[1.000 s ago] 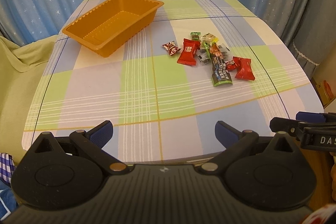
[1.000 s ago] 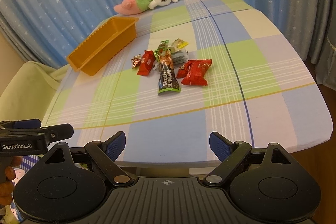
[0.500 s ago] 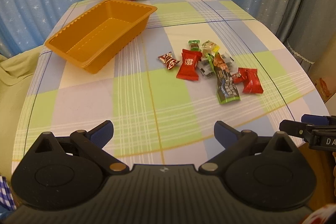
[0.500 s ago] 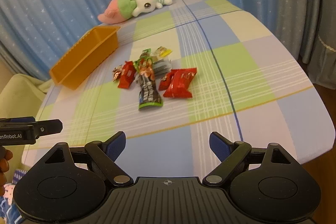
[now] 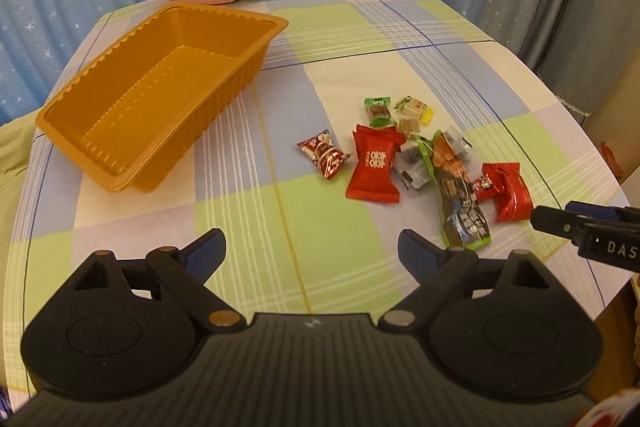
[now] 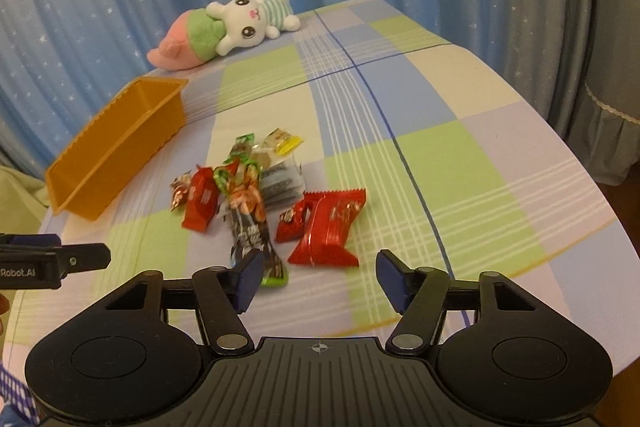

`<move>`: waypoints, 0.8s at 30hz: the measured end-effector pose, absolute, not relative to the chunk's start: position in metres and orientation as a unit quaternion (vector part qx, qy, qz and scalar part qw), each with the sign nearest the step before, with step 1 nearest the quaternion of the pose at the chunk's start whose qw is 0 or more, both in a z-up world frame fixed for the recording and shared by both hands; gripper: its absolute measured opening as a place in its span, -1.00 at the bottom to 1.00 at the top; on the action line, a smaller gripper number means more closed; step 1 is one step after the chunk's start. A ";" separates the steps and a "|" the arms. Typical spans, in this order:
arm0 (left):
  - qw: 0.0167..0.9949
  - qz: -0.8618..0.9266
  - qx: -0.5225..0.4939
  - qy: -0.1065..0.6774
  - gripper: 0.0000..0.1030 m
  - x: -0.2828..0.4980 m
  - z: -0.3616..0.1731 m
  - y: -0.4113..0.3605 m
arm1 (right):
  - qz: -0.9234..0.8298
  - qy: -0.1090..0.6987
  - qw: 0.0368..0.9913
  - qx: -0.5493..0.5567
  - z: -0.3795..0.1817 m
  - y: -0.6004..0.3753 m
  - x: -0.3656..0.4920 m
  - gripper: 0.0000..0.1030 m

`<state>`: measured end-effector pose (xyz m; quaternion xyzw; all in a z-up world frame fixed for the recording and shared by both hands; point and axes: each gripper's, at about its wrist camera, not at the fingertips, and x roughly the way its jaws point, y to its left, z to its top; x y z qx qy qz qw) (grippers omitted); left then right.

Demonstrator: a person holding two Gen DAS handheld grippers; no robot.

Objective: Organize snacks
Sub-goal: 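Reach the right gripper to the large red candy pack and grasp it, then grasp the small red-brown wrapped candy with the left gripper while the right holds the red pack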

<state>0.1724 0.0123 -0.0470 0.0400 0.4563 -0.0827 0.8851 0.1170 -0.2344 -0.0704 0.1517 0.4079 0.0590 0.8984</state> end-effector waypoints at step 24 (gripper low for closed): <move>0.875 -0.125 0.055 0.464 0.66 0.232 -0.072 0.018 | 0.002 0.440 0.889 0.128 -0.100 -0.220 0.172 -0.47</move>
